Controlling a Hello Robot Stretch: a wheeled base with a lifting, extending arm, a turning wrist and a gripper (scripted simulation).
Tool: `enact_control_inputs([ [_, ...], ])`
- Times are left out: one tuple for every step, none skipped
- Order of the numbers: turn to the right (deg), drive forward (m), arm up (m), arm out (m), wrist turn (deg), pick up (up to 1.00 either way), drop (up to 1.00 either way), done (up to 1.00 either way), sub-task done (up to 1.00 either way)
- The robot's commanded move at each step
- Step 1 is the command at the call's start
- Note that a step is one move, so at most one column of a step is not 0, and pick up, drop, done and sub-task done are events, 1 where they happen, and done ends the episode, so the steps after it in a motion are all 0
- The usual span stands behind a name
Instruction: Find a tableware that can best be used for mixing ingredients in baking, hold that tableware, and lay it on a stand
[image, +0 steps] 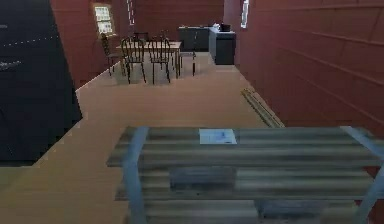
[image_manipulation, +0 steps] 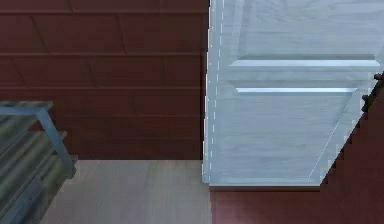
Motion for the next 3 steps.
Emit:
enact_control_inputs([
  [0.0, 0.05, 0.0, 0.0, 0.0, 0.0, 0.0, 0.0, 0.0],
  [-45.0, 0.0, 0.0, 0.0, 0.0, 0.0, 0.0, 0.0, 0.0],
  [-6.0, 0.0, 0.0, 0.0, 0.0, 0.0, 0.0, 0.0, 0.0],
])
